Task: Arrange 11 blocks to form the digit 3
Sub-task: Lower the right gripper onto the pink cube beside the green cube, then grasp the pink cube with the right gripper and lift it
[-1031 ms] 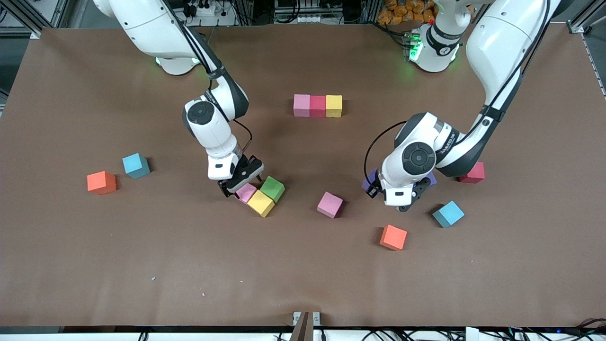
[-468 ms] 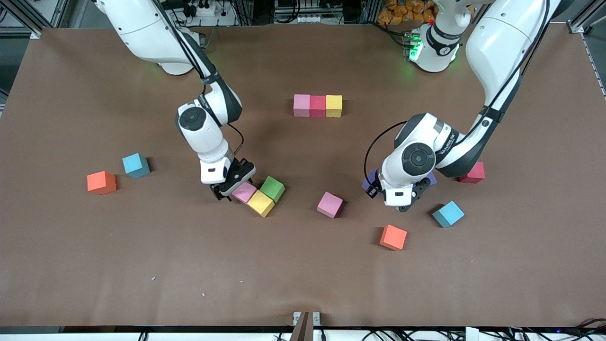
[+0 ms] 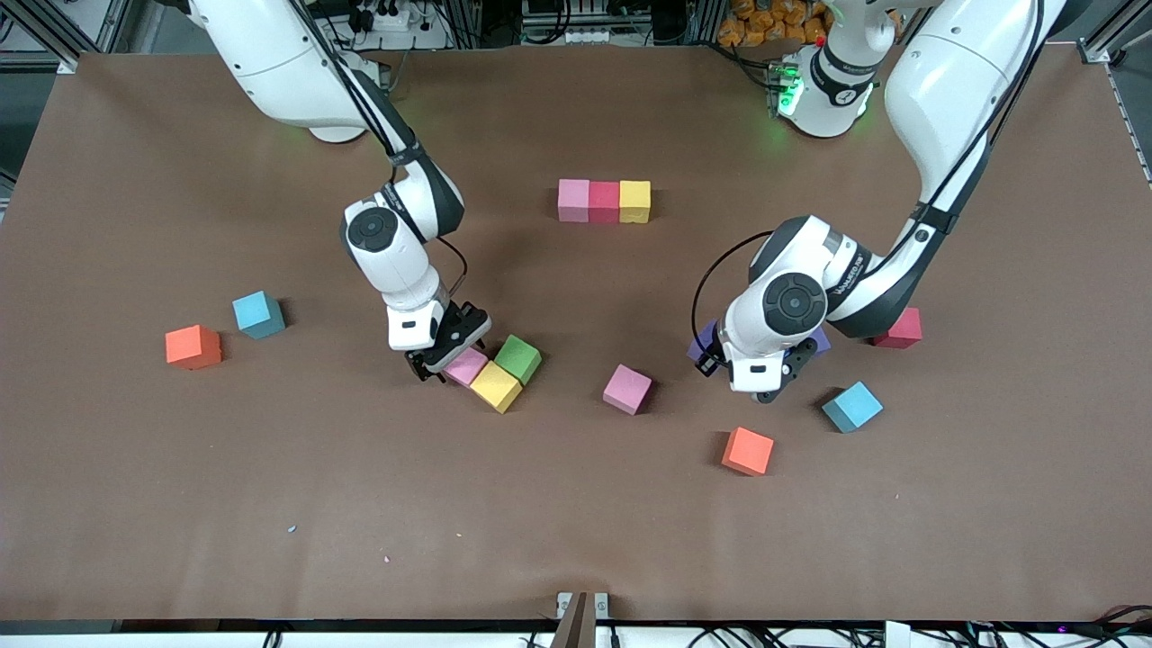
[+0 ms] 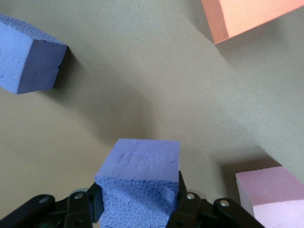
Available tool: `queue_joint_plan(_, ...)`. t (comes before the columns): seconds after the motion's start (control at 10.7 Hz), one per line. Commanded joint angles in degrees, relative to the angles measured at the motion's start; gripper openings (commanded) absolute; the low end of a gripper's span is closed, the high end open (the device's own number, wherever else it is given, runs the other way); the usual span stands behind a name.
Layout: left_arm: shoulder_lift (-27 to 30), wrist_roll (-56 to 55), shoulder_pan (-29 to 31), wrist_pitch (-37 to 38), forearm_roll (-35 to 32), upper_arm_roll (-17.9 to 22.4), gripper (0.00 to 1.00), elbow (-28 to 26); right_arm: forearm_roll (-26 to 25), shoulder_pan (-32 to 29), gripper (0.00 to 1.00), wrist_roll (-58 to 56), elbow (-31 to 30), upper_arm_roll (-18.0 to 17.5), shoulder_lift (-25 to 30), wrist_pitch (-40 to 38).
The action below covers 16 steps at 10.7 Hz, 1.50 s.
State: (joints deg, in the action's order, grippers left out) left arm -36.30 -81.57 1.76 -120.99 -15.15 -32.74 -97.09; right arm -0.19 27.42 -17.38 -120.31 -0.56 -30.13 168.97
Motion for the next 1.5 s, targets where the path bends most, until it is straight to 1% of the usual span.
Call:
queue_joint_plan(0.0,-0.4,0.2,-0.2,0.9,-1.6,0.0,0.0,0.9,1.1,-0.2,1.0,-0.8,1.9,-0.5,-0.6,0.3)
queue_joint_plan(0.19,-0.4,-0.1,-0.2,0.9,-1.6,0.0,0.0,0.9,1.1,-0.1,1.0,-0.8,3.7,-0.5,-1.4,0.2)
queue_joint_plan(0.28,-0.4,-0.1,-0.3,0.9,-1.6,0.0,0.0,0.9,1.1,0.4,1.0,-0.8,4.7,-0.5,-2.7,0.3)
queue_joint_plan(0.47,-0.4,-0.1,-0.3,0.9,-1.6,0.0,0.0,0.9,1.1,1.0,0.96,-0.8,5.3,-0.5,-3.4,0.3)
queue_joint_plan(0.66,-0.4,-0.1,-0.3,0.9,-1.6,0.0,0.0,0.9,1.1,1.1,0.94,-0.8,5.2,-0.5,-3.4,0.3)
queue_joint_plan(0.84,-0.4,-0.1,-0.3,0.9,-1.6,0.0,0.0,0.9,1.1,1.3,0.85,-0.8,5.2,-0.5,-3.4,0.3)
queue_joint_plan(0.94,-0.5,-0.1,-0.3,0.9,-1.6,0.0,0.0,0.9,1.1,1.3,0.83,-0.9,5.1,-0.5,-3.4,0.3)
queue_joint_plan(1.12,-0.5,-0.1,-0.3,0.9,-1.6,0.0,0.0,0.9,1.0,1.2,0.67,-1.4,4.6,-0.5,-3.4,0.3)
queue_joint_plan(1.31,-0.7,-0.1,-0.3,0.9,-1.6,0.0,0.0,0.9,0.6,1.5,0.39,-1.6,4.5,-0.5,-3.3,0.2)
queue_joint_plan(1.41,-0.7,-0.1,-0.2,0.9,-1.6,0.0,0.0,0.9,0.5,1.7,0.22,-1.6,4.1,-0.5,-3.0,0.2)
